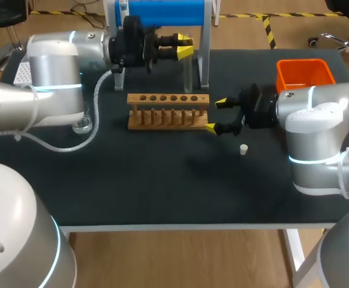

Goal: Invert the test tube, pick up the pipette, mount the tip to pipette, aspirate from beaker and dispense into the tube, eject the tip, return the pipette, and cap with the stopper.

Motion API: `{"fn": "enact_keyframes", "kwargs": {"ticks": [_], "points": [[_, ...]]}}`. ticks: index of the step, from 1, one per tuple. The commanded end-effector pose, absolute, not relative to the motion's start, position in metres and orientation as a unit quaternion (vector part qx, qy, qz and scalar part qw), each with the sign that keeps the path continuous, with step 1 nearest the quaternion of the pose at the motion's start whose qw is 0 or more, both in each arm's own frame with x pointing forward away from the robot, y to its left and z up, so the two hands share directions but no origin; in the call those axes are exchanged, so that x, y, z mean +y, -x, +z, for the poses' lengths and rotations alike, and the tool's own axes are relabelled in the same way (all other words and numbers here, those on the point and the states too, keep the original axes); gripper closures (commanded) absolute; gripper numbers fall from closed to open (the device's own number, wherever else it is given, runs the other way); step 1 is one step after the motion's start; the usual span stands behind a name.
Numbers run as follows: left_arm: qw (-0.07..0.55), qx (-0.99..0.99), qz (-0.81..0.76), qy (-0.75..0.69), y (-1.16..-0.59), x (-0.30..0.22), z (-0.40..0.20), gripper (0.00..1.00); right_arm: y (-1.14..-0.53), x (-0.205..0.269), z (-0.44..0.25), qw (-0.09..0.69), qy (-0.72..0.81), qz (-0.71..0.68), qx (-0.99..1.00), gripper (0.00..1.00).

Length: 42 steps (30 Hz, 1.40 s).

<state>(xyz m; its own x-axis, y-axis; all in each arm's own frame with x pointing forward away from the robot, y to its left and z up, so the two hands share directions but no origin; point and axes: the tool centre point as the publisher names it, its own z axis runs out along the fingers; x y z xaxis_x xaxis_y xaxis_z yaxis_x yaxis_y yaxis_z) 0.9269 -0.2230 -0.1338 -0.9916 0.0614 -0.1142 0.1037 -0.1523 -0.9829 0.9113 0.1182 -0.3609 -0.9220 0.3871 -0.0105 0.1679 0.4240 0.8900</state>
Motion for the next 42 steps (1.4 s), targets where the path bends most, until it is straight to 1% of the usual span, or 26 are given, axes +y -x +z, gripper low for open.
{"fn": "enact_keyframes", "kwargs": {"ticks": [1,8,17,25,33,42], "points": [[0.016,0.650,-0.757,-0.064,-0.926,-0.224,-0.135,1.00,-0.911,0.117,-0.361,0.108,-0.165,0.511,0.837,0.00],[0.016,0.650,-0.757,-0.064,-0.926,-0.224,-0.135,1.00,-0.911,0.117,-0.361,0.108,-0.165,0.511,0.837,0.00],[0.010,0.654,-0.755,-0.046,-0.952,-0.208,-0.135,1.00,-0.911,0.117,-0.361,0.108,-0.165,0.511,0.837,0.00],[0.007,0.657,-0.753,-0.030,-0.967,-0.196,-0.151,1.00,-0.911,0.117,-0.361,0.108,-0.165,0.511,0.837,0.00],[0.008,0.647,-0.762,-0.028,-0.980,-0.196,-0.167,1.00,-0.911,0.117,-0.361,0.108,-0.165,0.511,0.837,0.00],[-0.010,0.648,-0.762,-0.010,-0.984,-0.197,-0.179,1.00,-0.911,0.117,-0.361,0.108,-0.165,0.511,0.837,0.00]]}}
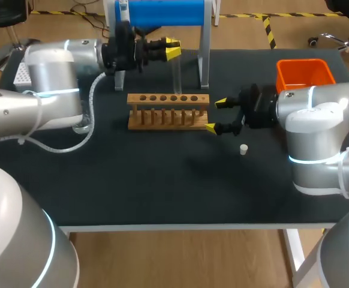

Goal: Invert the test tube, pick up the pipette, mount the tip to pipette, aspirate from beaker and dispense into the tube, eject the tip, return the pipette, and cap with the stopper.

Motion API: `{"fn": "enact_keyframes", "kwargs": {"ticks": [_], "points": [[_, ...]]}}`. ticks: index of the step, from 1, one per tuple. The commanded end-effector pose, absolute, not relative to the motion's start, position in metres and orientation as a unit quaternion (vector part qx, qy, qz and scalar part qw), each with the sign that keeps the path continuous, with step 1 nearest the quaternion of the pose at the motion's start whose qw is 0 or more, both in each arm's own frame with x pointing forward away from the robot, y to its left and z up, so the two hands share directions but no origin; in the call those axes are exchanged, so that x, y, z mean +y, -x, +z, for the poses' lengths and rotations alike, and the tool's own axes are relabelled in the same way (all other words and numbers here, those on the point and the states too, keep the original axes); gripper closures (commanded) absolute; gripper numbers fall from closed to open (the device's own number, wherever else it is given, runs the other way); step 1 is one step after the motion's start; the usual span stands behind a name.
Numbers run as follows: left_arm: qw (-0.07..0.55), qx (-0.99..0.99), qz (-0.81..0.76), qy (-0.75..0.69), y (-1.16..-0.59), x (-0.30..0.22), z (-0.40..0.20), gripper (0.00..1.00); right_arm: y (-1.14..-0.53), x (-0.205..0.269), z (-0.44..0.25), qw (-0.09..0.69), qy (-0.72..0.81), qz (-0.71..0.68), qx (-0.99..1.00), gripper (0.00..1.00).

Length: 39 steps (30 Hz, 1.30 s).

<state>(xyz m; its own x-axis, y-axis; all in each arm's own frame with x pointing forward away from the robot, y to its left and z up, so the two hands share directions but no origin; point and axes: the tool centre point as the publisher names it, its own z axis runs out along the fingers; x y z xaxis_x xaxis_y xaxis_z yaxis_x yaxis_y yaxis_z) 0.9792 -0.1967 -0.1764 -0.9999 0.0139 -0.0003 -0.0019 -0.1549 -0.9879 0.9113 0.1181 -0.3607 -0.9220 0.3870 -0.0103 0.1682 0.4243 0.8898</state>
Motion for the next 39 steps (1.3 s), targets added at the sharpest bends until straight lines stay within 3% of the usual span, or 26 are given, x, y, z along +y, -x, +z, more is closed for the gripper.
{"fn": "enact_keyframes", "kwargs": {"ticks": [1,39], "points": [[0.009,-0.647,0.762,0.010,-0.984,-0.197,-0.180,1.00,-0.911,0.117,-0.361,0.108,-0.165,0.511,0.837,0.00],[-0.001,-0.650,0.760,-0.016,-0.988,-0.191,-0.209,1.00,-0.911,0.117,-0.361,0.108,-0.165,0.511,0.837,0.00]]}}
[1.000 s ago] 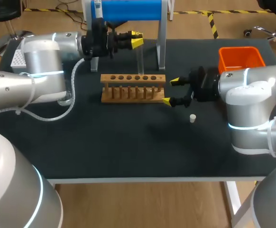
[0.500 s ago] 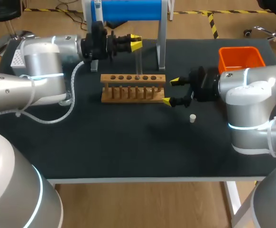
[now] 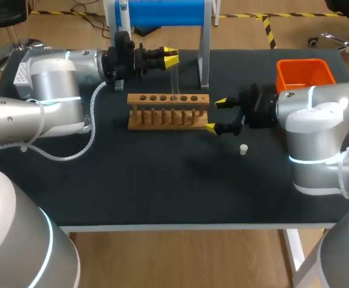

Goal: Invert the test tube, pick up the pipette, mount the tip to pipette, aspirate from beaker and dispense into the tube, eject the tip, return the pipette, and cap with the stopper.

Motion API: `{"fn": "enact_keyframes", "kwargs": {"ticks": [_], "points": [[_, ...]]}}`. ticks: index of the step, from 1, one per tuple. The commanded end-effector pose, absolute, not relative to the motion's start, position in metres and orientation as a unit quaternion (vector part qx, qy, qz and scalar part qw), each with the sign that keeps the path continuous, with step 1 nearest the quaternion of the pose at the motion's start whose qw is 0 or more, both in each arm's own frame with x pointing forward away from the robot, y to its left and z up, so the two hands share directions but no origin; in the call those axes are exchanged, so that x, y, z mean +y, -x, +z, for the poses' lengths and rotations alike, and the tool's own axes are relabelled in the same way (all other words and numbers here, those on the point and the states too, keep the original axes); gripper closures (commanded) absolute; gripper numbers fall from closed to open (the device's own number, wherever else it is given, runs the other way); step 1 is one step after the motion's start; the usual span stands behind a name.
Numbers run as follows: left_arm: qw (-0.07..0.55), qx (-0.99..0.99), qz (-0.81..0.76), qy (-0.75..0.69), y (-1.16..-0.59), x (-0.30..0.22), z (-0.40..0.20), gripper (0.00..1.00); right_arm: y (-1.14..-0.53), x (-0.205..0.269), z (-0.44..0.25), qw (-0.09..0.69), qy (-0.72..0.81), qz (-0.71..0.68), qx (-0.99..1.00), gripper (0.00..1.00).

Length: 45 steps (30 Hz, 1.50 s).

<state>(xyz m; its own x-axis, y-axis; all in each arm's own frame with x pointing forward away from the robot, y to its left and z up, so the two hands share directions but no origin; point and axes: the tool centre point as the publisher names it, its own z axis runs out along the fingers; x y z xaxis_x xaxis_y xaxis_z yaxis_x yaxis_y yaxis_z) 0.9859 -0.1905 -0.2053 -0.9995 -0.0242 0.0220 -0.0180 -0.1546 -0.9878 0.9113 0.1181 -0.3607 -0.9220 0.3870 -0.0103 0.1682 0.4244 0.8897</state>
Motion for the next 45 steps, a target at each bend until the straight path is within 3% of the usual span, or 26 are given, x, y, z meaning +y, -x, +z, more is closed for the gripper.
{"fn": "enact_keyframes", "kwargs": {"ticks": [1,45], "points": [[0.001,0.650,-0.760,0.016,-0.9884,-0.1914,-0.2091,1.00,-0.9107,0.1174,-0.3610,0.108,-0.165,0.511,0.837,0.00],[0.010,0.682,-0.731,0.017,-0.9895,-0.1890,-0.2121,1.00,-0.9107,0.1174,-0.3610,0.108,-0.165,0.511,0.837,0.00]]}}
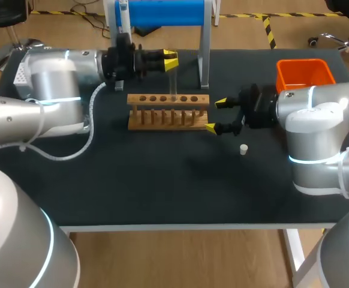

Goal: Invert the test tube, pick up the pipette, mount the tip to pipette, aspirate from beaker and dispense into the tube, eject the tip, return the pipette, and cap with the stopper.

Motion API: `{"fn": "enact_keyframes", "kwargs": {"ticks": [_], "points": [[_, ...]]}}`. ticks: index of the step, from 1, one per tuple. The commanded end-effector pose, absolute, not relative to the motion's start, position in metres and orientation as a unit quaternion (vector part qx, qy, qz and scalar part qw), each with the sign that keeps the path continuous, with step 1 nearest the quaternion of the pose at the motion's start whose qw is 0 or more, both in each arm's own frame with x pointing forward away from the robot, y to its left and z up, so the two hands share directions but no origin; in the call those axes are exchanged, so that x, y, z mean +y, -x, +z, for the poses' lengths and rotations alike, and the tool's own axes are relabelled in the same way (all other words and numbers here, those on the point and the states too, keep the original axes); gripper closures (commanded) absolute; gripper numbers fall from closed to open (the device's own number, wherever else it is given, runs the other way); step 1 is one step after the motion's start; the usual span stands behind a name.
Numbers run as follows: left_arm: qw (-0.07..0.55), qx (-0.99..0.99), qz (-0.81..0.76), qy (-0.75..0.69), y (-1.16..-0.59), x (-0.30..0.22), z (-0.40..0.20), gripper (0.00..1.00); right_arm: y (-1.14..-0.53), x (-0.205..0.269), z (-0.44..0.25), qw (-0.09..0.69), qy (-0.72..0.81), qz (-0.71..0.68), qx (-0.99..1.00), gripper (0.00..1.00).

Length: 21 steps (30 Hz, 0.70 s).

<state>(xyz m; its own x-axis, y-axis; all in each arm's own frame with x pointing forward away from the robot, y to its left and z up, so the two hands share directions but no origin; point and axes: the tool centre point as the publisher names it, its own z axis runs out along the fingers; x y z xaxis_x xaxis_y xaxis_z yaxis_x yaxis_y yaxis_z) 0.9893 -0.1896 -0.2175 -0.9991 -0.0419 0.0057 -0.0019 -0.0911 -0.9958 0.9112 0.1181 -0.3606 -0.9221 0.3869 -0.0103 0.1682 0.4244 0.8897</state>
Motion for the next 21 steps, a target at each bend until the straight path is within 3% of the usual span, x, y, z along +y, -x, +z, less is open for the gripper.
{"fn": "enact_keyframes", "kwargs": {"ticks": [1,21], "points": [[0.008,0.689,-0.725,0.020,-0.9890,-0.1885,-0.2117,1.00,-0.9107,0.1174,-0.3610,0.108,-0.165,0.511,0.837,0.00],[-0.009,0.746,-0.664,0.045,-0.9856,-0.1835,-0.2191,1.00,-0.9107,0.1174,-0.3610,0.108,-0.165,0.511,0.837,0.00]]}}
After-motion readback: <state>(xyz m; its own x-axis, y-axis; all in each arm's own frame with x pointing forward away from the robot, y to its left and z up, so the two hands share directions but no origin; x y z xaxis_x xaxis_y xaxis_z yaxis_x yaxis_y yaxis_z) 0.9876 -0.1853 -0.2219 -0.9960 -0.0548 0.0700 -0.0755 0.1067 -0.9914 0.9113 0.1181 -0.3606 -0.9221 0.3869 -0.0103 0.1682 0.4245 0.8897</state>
